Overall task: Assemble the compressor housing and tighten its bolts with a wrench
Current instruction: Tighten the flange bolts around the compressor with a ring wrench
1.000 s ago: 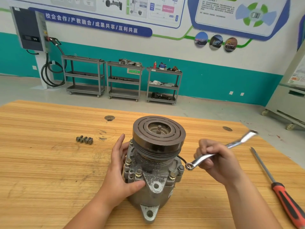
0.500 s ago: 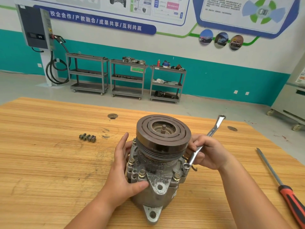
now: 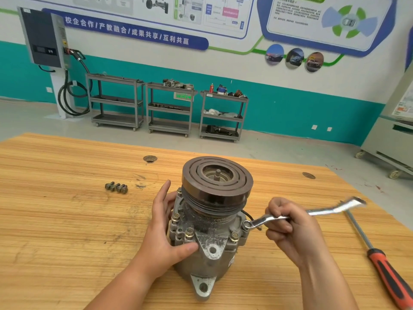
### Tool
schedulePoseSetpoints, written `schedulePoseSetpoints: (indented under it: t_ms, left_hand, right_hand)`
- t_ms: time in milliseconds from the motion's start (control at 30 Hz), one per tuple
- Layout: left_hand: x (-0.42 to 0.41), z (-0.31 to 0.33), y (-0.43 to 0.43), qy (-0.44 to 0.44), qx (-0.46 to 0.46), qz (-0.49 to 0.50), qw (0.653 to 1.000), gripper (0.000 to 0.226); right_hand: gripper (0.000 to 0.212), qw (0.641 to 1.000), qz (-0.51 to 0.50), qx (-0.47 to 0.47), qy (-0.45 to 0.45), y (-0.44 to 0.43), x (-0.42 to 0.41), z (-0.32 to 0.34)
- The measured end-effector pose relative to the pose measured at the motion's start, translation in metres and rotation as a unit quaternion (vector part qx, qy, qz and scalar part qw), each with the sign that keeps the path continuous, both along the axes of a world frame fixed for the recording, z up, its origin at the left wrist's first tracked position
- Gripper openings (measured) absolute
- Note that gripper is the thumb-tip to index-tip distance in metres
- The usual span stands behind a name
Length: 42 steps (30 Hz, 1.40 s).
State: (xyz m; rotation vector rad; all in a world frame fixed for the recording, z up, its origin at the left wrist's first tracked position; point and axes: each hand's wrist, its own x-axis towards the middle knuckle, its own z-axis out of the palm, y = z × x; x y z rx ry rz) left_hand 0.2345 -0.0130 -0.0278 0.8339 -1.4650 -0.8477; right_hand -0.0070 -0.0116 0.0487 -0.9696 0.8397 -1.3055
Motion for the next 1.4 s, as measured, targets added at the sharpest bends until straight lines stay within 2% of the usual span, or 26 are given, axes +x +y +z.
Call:
schedulePoseSetpoints:
  t_ms: [67,167,233,300,333,400,533,700,800,933,1100,1400]
  left_hand:
    - [-0.001,0.001,0.000,0.001,-0.001,-0.001,1.000,0.120]
    - [-0.001,0.001,0.000,0.000,-0.002,0.000,1.000,0.120]
    - [-0.001,0.002,0.000,-0.002,-0.002,0.002,1.000,0.118]
    - [-0.001,0.002,0.001,-0.001,0.000,0.001,1.000,0.118]
    - [-0.001,0.002,0.001,-0.002,0.001,0.002,1.000,0.119]
    - [0.000,0.002,0.000,-0.009,0.002,0.008,1.000,0.119]
    - [0.001,0.001,0.000,-0.016,0.002,0.010,1.000,0.121]
    - [0.002,0.001,-0.002,-0.023,0.006,0.016,1.000,0.123]
    - [0.002,0.001,-0.002,-0.032,0.004,0.020,0.999,0.124]
    - [0.002,0.002,-0.002,-0.031,0.005,0.019,0.999,0.123]
    - [0.002,0.002,-0.002,-0.030,0.001,0.014,0.999,0.122]
    - [0.002,0.003,0.000,-0.029,-0.001,0.018,0.999,0.123]
  right_hand:
    - [0.037,0.995,-0.097,-0.025,0.004,0.022,0.010,-0.005]
    - [0.050,0.974,-0.204,-0.077,0.061,0.051,0.035,-0.012]
    - [0.045,0.956,-0.244,-0.115,0.112,0.063,0.053,-0.020]
    - [0.023,0.946,-0.258,-0.150,0.130,0.072,0.063,-0.023]
    - [0.017,0.950,-0.248,-0.152,0.113,0.075,0.063,-0.023]
    - [0.020,0.959,-0.224,-0.162,0.059,0.077,0.053,-0.021]
    - [0.025,0.972,-0.160,-0.169,0.014,0.063,0.019,-0.009]
    - [0.012,0.994,-0.002,-0.106,0.035,0.008,-0.013,0.003]
    - [0.029,0.986,0.143,-0.070,0.044,-0.020,-0.017,0.004]
    - [0.020,0.964,0.256,-0.072,0.031,-0.045,-0.018,0.002]
    - [0.013,0.946,0.314,-0.082,0.016,-0.059,-0.014,0.001]
    - [0.018,0.937,0.340,-0.056,0.051,-0.069,-0.004,0.003]
